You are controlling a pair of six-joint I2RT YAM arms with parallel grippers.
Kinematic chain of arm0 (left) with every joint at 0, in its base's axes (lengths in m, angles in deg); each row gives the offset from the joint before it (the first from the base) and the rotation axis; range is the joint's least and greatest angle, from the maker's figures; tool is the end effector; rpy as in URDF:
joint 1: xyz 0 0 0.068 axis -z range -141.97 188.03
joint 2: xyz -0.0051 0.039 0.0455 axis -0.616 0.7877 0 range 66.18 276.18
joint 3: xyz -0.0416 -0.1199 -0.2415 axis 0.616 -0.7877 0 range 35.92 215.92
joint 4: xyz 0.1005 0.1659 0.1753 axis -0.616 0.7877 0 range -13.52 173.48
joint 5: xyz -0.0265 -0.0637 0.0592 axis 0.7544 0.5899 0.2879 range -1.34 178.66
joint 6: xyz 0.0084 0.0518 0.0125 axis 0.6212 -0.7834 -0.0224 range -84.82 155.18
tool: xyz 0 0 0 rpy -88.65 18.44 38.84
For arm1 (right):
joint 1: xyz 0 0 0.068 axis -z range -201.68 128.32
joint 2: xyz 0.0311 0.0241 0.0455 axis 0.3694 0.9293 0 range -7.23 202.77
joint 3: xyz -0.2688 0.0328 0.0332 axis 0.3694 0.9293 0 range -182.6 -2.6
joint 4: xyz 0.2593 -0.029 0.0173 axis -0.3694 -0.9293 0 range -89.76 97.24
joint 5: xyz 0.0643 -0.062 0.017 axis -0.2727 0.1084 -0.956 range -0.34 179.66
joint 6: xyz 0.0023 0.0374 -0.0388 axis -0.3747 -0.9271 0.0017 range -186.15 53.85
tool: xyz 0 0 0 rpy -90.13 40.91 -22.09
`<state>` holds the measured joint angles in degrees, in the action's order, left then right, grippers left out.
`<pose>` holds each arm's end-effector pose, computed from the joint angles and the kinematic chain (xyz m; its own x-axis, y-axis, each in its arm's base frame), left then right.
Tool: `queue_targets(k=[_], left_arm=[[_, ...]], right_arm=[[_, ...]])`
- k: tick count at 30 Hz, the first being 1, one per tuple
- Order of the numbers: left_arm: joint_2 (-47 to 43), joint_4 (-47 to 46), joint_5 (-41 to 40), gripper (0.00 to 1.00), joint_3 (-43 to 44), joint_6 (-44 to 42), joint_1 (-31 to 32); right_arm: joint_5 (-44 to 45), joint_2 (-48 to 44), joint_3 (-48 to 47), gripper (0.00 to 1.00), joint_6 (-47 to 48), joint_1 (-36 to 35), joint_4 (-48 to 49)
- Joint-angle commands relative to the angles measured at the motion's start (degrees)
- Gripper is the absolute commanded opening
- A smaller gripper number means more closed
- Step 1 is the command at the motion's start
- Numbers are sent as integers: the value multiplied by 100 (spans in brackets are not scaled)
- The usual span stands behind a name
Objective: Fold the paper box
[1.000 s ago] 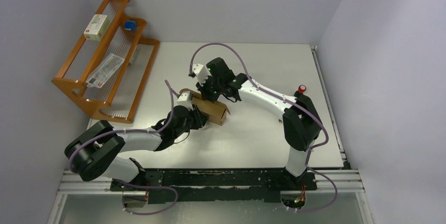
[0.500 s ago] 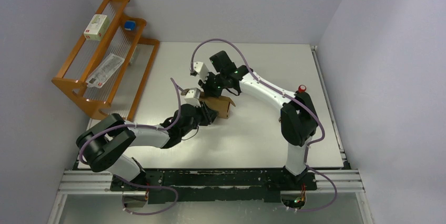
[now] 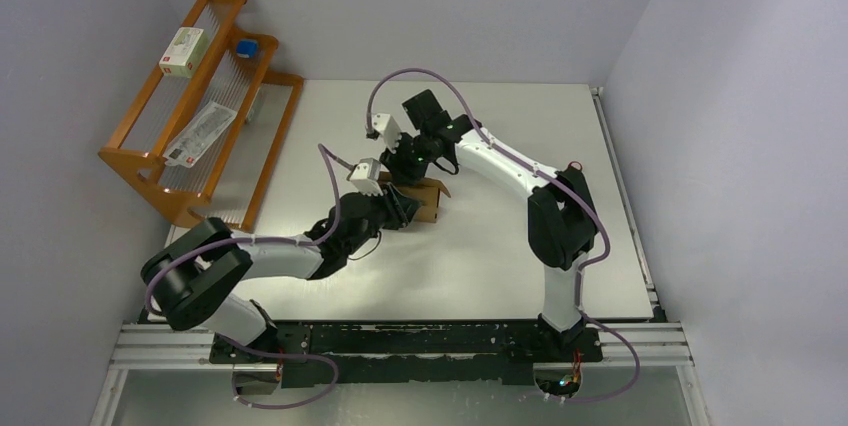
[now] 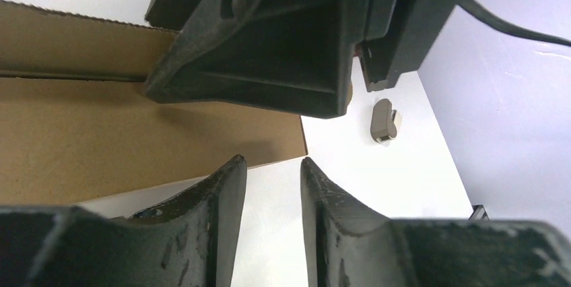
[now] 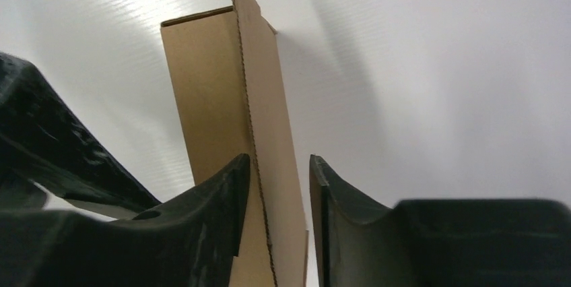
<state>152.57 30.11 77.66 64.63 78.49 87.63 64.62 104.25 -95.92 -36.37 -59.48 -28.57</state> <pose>0.1943 -0.2180 0.1807 -0.5222 -0.4254 -0.7392 0.3685 0.6691 -0.6454 0.3310 0.2759 0.2539 -0.1810 -0.7099 -0.6806 -0.9701 0.2427 0.0048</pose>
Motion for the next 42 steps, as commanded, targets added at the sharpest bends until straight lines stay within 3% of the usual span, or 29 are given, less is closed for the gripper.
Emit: queue_targets(k=[1,5,11,17,21,27,42], left_arm=[[-620,594,-210,46,153,-441,23],[-1358,2141,-452,55,544,-1165,-2],[-2142,4348,-754,71,1292,-1834,-395],[-2252,6087,-524,75,2302,-2238,-1013],[-2042,6893,-130,75,2966,-2816,-1609],[-1581,7305,475,75,3514,-3989,-2164],[-477,7385,1325,73,3901,-5096,-2514]], right_arm=[[442,-476,175,46,-436,44,241],[1015,-1065,747,57,-1023,40,713],[2109,-2175,1743,64,-1979,55,1507],[3100,-3087,2579,65,-2594,113,1670],[3242,-3509,2959,65,-2844,154,1582],[3138,-3843,3486,61,-3239,165,1736],[2695,-3382,3923,47,-3264,162,2383]])
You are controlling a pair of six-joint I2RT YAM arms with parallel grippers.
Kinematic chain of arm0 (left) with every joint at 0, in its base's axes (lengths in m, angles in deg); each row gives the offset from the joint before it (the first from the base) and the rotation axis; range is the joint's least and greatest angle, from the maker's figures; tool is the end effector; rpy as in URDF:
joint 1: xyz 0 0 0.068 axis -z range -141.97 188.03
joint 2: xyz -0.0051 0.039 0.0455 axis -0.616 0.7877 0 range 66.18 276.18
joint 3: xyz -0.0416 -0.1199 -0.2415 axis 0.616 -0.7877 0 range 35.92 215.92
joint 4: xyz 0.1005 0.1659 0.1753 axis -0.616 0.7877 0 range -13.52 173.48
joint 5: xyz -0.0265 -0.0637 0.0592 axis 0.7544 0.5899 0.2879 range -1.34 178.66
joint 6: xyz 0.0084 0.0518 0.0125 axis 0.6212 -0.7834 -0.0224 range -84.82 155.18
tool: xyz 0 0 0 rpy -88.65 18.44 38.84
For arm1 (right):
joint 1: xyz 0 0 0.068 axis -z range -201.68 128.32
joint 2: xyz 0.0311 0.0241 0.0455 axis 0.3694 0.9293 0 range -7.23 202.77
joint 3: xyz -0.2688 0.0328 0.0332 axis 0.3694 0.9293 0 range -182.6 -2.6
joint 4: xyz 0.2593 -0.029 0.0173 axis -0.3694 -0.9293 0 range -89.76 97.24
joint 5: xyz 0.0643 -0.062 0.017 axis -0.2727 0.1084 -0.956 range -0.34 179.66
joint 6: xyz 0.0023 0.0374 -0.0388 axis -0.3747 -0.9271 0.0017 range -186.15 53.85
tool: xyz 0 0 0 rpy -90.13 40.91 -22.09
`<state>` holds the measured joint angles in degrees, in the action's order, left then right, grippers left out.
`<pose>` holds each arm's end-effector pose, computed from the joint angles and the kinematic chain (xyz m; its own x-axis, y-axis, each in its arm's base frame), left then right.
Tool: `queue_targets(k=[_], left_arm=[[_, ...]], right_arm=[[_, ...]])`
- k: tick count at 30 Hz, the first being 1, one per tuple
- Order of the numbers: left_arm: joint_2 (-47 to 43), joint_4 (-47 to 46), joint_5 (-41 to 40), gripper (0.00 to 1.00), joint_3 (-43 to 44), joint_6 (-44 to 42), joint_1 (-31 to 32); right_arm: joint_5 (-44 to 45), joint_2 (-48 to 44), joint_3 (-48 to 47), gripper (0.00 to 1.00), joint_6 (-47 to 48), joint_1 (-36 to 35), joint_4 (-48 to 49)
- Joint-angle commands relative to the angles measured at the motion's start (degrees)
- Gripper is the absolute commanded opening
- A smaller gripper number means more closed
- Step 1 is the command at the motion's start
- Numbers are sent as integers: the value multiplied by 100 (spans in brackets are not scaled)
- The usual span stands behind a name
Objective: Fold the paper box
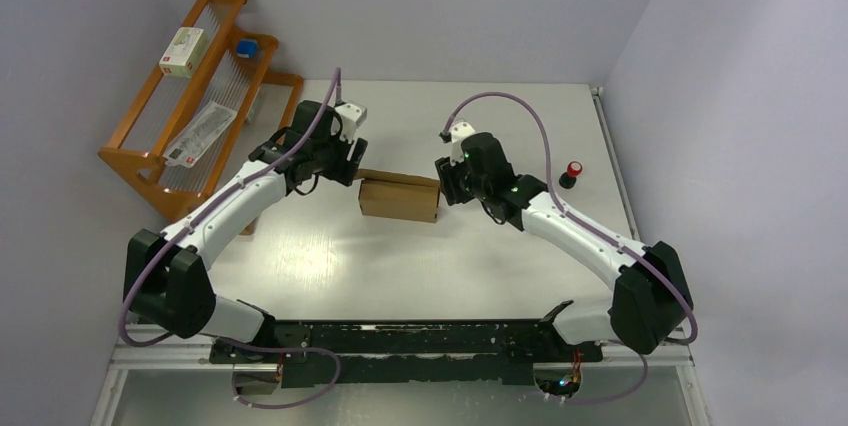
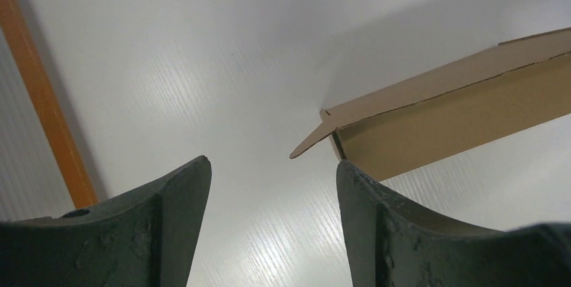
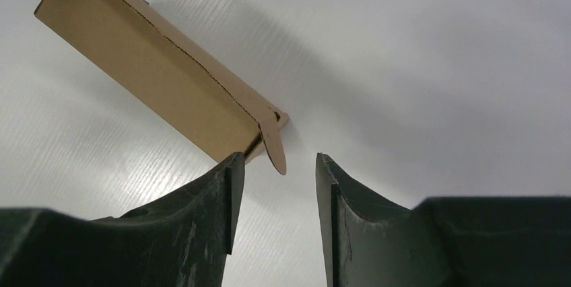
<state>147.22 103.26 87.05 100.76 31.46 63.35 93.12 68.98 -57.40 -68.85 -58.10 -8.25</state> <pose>0.2816 -0.1323 0.2888 -0.5885 0.3502 -0.7287 0.4481 0.8915 0.0666 0.2384 0.1733 0.2705 -0.5085 -0.3169 -0.8006 -0.5305 0.8477 0.0014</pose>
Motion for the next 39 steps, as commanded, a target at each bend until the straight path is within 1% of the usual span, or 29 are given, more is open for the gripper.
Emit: queue_targets(k=[1,6,12,20,30,35,39], left_arm=[[108,100,435,73,308,-436,-96],[341,160,448,71,414,-557,-130],[596,219,780,68,461,-659,-200],[856,342,1102,64,642,-732,-330],[1005,330,1424,59,631,-793,-412],[1046,307,1717,53,644,-822,-423],[1067,332,1947,42,628,-817,-423]], right_arm=[[-216,182,56,46,-14,29,361],[-232,257,34,41,24,30,415],[-319,358,14,32,75,24,403],[-320,405,41,27,115,26,436],[-386,424,58,13,183,22,465],[-501,440,68,9,214,24,488],[-565,474,57,7,192,27,476]])
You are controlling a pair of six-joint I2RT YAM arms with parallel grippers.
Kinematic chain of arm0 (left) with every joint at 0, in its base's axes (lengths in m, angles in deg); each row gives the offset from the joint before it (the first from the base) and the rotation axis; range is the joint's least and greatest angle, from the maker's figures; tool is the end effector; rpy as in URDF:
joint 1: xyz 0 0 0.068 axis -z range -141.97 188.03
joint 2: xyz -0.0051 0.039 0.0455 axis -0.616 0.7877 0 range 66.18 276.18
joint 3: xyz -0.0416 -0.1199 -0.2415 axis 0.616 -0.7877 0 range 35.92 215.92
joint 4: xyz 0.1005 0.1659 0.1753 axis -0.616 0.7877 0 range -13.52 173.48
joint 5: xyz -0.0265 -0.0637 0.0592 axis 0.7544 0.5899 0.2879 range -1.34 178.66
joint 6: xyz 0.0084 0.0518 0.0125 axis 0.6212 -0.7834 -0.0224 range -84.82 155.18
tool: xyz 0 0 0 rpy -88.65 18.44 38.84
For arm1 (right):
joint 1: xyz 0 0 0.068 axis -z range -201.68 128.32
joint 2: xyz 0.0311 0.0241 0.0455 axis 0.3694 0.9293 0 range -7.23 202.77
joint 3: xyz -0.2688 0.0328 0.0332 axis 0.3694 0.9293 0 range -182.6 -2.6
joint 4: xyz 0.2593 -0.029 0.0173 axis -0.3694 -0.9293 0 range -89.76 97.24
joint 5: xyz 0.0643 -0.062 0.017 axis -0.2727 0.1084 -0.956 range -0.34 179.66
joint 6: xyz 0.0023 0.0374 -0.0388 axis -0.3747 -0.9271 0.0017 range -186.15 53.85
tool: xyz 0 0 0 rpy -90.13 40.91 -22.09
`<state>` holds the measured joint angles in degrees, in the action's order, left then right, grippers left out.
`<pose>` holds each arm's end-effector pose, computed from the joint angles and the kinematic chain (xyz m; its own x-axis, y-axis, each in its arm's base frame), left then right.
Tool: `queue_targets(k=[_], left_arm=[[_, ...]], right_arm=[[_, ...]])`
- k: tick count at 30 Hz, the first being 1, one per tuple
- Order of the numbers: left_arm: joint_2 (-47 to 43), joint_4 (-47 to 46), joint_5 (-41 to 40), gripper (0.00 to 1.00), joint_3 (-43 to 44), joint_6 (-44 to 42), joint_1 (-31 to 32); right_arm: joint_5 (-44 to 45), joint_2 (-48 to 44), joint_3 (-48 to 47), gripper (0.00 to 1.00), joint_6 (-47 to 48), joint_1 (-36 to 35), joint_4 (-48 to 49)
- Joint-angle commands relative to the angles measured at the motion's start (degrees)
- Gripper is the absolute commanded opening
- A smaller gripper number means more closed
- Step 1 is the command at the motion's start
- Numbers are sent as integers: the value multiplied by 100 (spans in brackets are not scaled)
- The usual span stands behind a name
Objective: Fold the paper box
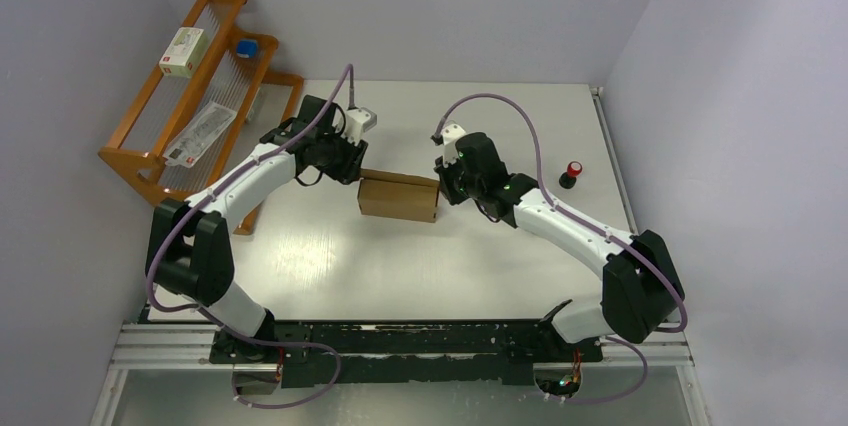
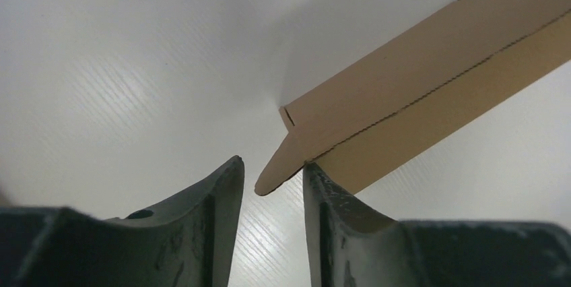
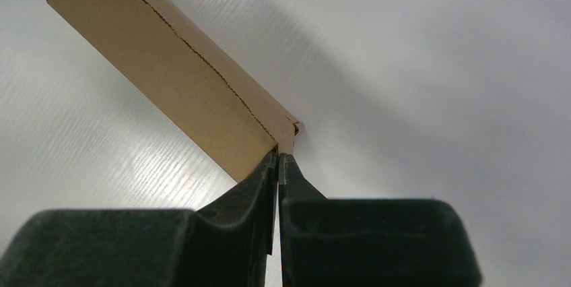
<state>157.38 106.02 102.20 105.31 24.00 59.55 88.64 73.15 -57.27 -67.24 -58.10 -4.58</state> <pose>0.3162 -0.1337 0.2573 -0.6173 0.4460 -0.6481 0.6242 0.7791 -0.0583 0.2487 0.1844 0.2548 -0.5015 -0.3464 -0.7928 -0.5956 0.8029 0.0259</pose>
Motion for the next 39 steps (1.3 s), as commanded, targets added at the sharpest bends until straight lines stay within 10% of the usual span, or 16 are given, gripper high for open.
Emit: queue_targets(k=[1,8,39], left_arm=[[41,68,430,38,172,-58,-42],[-159,-34,551,22,31,334,-42],[-488,-432,425,22,-721,2378,74]], right_arm=[[-114,57,40,6,18,22,106],[-74,62,-12,3,-228,22,56],[884,99,-231,0,-2727,-100,-348]])
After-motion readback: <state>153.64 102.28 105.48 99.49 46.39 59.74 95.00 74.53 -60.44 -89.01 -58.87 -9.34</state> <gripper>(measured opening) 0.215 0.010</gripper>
